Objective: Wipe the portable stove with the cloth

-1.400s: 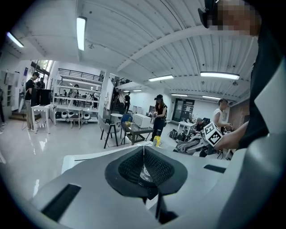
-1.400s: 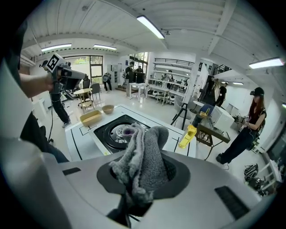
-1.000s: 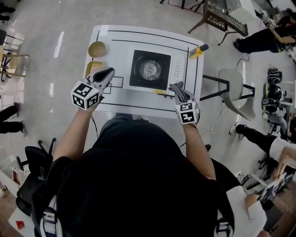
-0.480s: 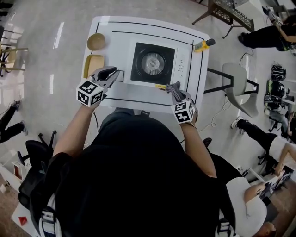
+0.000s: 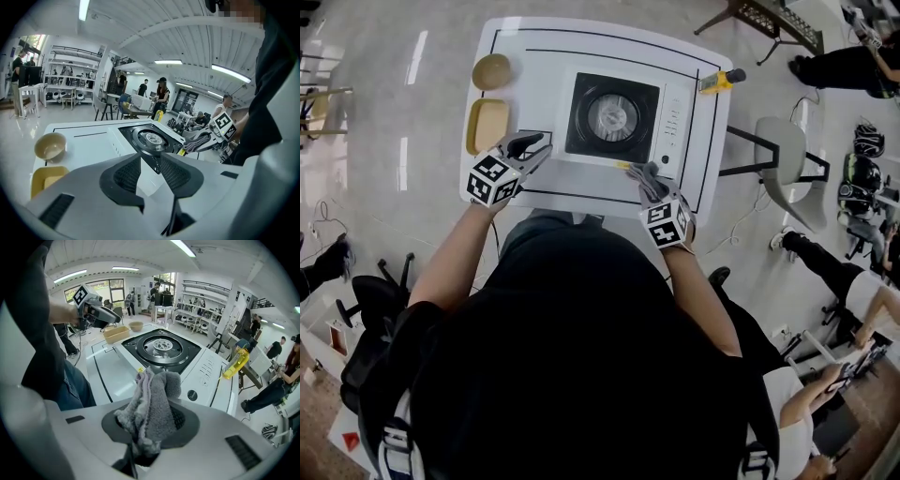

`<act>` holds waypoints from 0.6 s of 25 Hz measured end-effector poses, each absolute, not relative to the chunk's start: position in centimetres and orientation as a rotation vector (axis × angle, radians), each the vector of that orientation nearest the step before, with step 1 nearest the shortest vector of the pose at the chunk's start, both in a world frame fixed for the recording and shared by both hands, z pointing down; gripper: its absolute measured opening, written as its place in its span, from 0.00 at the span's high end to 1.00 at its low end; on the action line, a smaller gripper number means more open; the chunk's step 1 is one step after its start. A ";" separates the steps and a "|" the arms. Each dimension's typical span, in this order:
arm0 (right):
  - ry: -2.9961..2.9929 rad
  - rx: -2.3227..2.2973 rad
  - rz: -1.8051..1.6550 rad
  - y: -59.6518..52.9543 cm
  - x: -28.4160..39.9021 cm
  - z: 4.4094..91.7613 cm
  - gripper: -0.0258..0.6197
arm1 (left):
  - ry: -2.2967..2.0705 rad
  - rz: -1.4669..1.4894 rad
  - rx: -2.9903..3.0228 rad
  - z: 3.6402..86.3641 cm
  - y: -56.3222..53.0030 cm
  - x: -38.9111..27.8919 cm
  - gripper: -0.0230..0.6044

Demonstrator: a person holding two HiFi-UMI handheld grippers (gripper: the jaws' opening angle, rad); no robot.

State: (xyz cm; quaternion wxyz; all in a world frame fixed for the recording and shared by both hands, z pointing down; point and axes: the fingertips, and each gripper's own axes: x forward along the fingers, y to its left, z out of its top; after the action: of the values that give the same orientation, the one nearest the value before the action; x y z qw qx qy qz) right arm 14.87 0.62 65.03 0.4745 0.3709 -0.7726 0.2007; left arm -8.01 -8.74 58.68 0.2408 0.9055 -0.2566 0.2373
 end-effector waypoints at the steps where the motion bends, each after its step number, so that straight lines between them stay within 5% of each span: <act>1: -1.896 0.897 0.492 0.6 14.4 65.1 0.79 | -0.691 0.657 2.472 59.2 -8.6 -8.0 0.73; 15: -2.016 0.706 0.456 -0.6 6.6 65.4 0.80 | -0.585 0.741 2.422 63.2 -6.1 -9.2 0.64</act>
State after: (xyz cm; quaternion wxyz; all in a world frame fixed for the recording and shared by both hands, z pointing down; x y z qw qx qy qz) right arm 6.60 -0.57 65.43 0.4605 0.2868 -0.8194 0.1853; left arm -9.15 -6.12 63.18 0.2677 0.8978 -0.2167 0.2747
